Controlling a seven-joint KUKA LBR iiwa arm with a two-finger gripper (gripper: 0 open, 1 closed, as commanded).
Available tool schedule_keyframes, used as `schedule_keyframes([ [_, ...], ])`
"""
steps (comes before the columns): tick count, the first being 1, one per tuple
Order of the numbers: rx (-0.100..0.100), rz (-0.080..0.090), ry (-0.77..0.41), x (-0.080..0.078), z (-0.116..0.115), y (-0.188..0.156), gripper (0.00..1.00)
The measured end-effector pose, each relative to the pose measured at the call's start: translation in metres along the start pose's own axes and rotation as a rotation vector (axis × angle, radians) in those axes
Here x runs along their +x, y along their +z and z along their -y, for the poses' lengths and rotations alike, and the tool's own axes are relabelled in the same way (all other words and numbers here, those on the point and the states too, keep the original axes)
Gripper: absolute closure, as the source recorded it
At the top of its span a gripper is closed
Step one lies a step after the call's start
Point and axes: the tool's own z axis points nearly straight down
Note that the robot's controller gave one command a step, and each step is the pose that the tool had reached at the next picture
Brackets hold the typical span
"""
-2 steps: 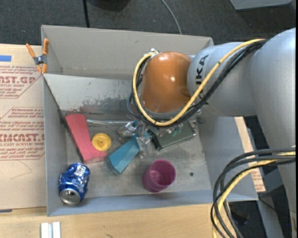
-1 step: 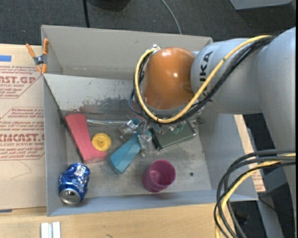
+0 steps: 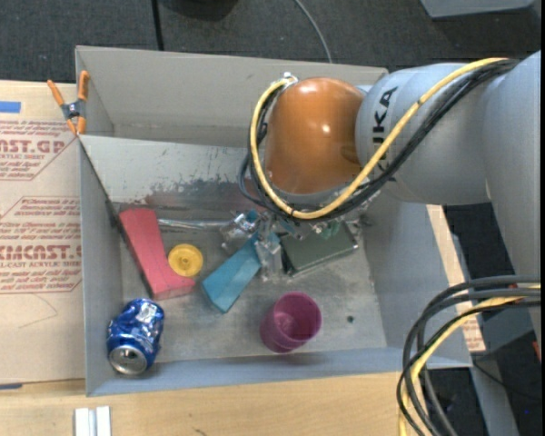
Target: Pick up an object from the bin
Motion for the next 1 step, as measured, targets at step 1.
schedule_keyframes([
  [1,0.002,0.003,0.0,-0.0009,0.0006,-0.0108,1.0],
])
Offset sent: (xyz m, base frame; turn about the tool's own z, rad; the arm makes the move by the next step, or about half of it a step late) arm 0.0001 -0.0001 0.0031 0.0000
